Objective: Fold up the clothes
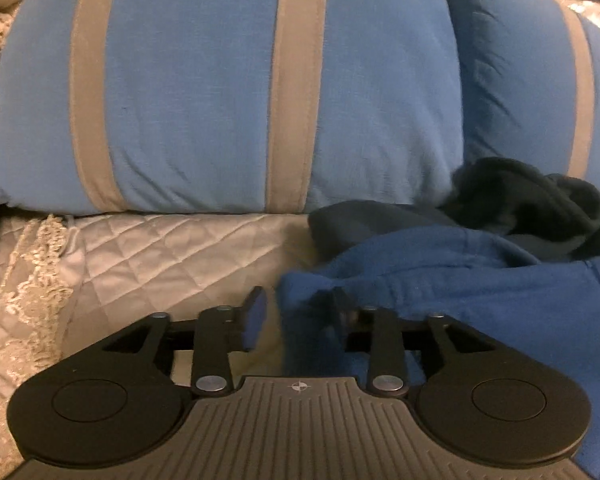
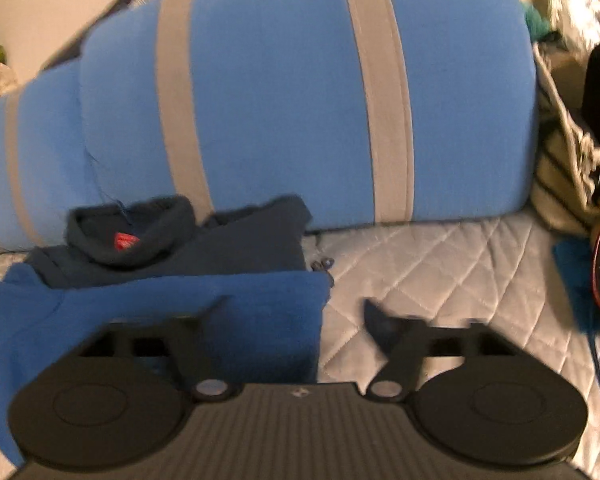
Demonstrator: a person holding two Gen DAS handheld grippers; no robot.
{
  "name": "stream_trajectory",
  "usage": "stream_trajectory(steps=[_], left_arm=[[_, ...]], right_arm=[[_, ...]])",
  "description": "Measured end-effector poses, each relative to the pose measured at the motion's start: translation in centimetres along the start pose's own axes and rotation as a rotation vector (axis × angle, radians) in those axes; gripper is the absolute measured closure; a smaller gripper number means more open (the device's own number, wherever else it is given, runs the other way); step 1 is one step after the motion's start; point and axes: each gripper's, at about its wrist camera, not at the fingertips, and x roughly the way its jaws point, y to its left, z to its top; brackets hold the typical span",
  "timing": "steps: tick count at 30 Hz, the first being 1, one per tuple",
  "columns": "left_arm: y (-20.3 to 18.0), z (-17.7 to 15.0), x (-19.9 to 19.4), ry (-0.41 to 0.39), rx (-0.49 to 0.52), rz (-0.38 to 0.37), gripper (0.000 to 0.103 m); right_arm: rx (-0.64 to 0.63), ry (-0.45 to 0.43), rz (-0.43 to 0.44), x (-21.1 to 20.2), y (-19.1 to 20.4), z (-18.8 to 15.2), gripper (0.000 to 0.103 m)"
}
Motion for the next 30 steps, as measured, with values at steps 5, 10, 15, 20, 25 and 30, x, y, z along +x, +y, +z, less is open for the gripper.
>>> stream_trajectory(steps=[5,10,15,20,25,30], left_arm=[[2.4,0.0,-2.6,0.001,-0.065,-0.131,0.042],[5.6,-2.0,-5.6,0.037,-0.154,-0.268,0.039],[8.3,-5.6,-6.2,0.159,-0.207,-0.422,0.039],[9.1,-8.3,-5.7,0.215,-0.3,-0.566,0.048],[8.9,-8.5,-6.1,0.202,-0.33,-0.523,0.095],[6.1,-8.3,-5.1,0.235,-0.139,-0.338,0.092]], right_arm=[[0.057,0.013,0.127,-3.0,-2.4,-0.5,0.012],[0.183,0.065,0.292,-5.0,-5.3,-3.3,0.012],[0.209,0.091,0.413,-6.2,-6.0,-6.1,0.014],[0.189,0.112,0.455,-6.2,-4.8,-7.3,0.056],[0.202,0.131,0.351,-5.6,-3.8,-6.8,0.089],[0.133,0.209,0.094,-3.8,-2.5,-7.5,0.087]])
